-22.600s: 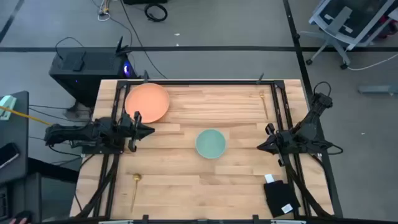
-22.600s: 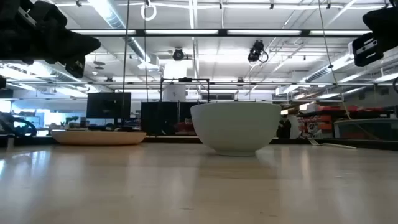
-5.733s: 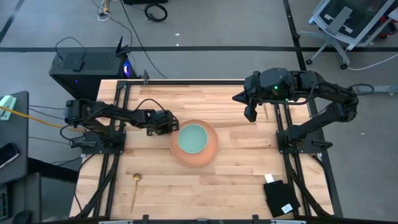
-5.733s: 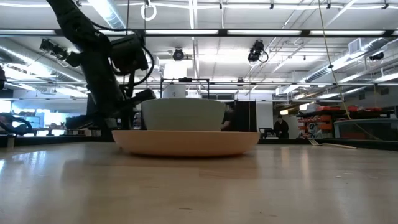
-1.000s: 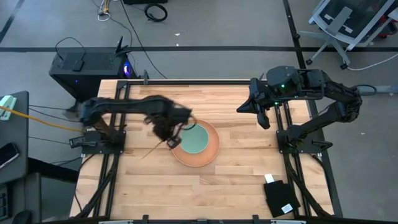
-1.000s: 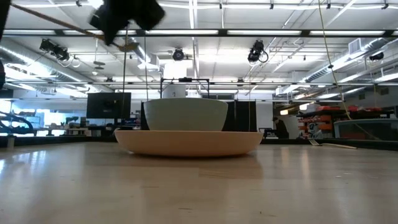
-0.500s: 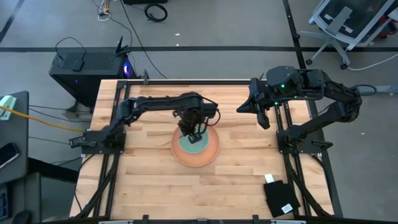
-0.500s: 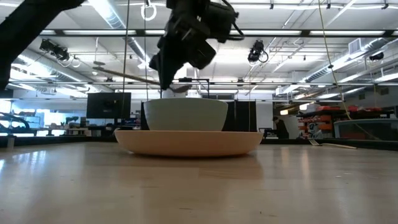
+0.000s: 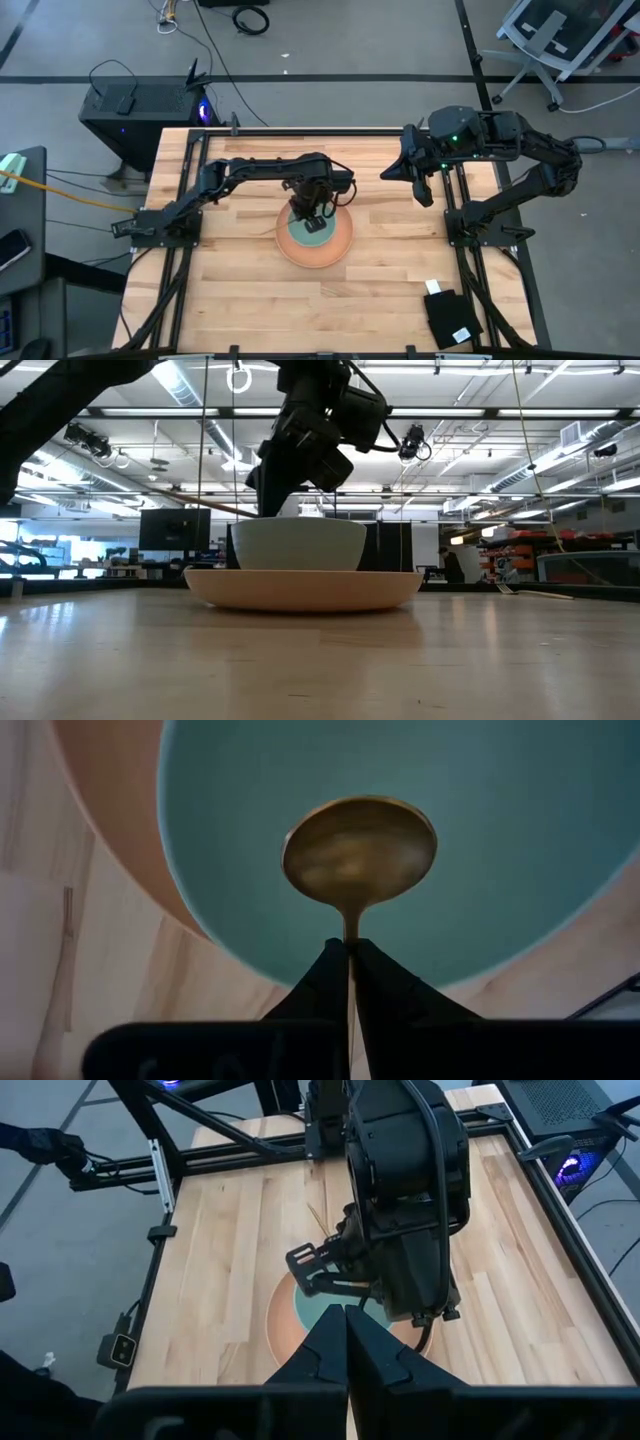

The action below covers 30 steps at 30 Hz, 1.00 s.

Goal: Set table place
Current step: Put the spoon into the bowl, then put the fork into the center of the table

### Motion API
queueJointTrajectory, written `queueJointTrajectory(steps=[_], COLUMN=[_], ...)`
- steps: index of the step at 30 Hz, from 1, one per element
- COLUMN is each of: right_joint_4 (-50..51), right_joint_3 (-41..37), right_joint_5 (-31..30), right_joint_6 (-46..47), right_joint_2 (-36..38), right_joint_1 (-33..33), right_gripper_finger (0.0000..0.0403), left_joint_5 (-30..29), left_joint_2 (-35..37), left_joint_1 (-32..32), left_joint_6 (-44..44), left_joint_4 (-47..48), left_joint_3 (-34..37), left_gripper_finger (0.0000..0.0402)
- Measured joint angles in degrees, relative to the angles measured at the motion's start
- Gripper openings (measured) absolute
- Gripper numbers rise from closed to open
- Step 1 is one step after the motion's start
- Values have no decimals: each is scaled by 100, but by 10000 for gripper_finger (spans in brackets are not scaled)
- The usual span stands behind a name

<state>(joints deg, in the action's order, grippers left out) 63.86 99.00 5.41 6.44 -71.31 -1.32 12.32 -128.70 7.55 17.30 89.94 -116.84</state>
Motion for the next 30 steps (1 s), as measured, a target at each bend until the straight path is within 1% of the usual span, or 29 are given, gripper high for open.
queueJointTrajectory(steps=[4,14,22,26,30], right_joint_4=[0,0,0,197,816], right_joint_3=[0,0,0,0,0], right_joint_5=[0,-2,-5,-211,-754], right_joint_6=[0,-3,-6,248,891], right_joint_2=[0,0,0,17,30], right_joint_1=[0,0,0,-5,-134], right_gripper_finger=[1,1,1,1,1], left_joint_5=[0,0,0,-62,-432], left_joint_2=[0,0,0,4,107], left_joint_1=[0,0,16,68,57], left_joint_6=[0,3,0,4,53], left_joint_4=[-204,-283,-346,-57,-1], left_joint_3=[2,4,-20,-487,-1248], left_gripper_finger=[17,65,90,87,75])
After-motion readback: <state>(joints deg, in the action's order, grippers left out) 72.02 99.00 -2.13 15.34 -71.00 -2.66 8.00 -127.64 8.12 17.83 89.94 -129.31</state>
